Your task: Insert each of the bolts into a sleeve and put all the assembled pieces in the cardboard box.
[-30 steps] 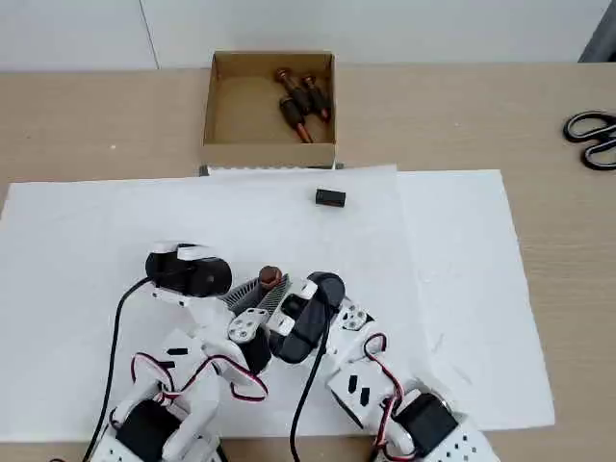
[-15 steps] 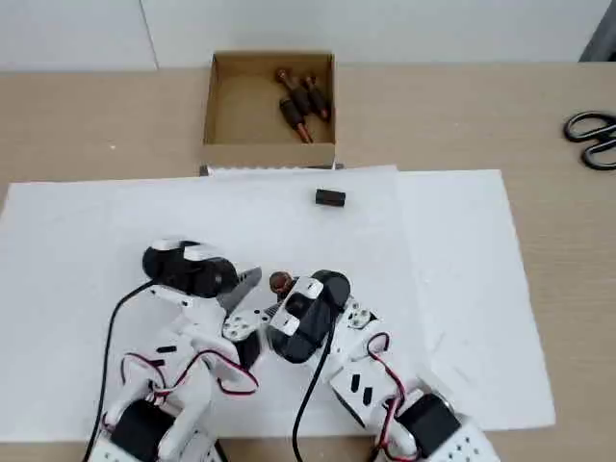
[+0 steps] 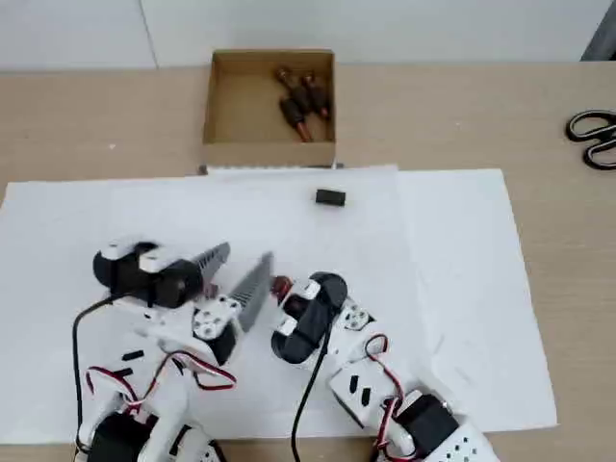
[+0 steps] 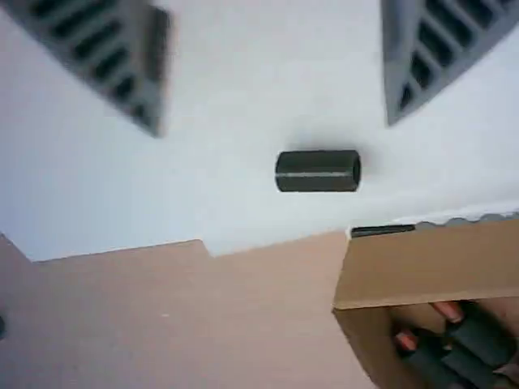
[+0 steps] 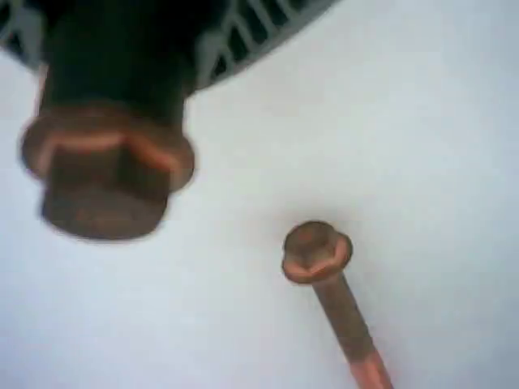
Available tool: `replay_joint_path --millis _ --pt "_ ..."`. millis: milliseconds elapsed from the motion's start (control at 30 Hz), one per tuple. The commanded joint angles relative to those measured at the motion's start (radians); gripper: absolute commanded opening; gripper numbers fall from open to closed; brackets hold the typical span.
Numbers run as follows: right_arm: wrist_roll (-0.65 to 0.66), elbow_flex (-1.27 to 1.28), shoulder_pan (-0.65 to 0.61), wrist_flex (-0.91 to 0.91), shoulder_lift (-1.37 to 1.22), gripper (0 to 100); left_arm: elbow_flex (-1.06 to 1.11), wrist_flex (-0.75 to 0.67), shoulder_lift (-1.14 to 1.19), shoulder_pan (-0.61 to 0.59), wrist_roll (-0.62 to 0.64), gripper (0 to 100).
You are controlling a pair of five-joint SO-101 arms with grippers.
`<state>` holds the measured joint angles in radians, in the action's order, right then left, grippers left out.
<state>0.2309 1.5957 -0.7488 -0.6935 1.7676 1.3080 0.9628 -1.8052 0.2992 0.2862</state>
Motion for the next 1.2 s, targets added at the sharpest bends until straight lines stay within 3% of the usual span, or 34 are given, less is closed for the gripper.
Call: replay_joint_path --millis 0,133,300,567,733,1167 --pt "0.012 -0.018 0.054 0.022 0.013 0.2 -0.015 0.002 -0.006 -0.086 -0.043 3" --pt "0.011 -0.02 0.154 0.022 0.013 0.2 0.101 -0.005 -0.009 -0.207 -0.181 1" --pt "0.009 -0.046 0.283 0.021 0.005 0.2 0.274 -0.103 -0.009 -0.371 -0.219 1" --pt "0.012 -0.215 0.383 0.028 -0.054 0.2 0.374 -0.149 -0.008 -0.39 -0.224 1" --pt "0.012 -0.427 0.4 0.07 -0.344 0.2 0.374 -0.081 -0.009 -0.37 -0.224 1" --pt "0.075 -1.134 0.423 0.243 -1.346 0.2 0.374 -0.084 -0.009 -0.365 -0.226 1"
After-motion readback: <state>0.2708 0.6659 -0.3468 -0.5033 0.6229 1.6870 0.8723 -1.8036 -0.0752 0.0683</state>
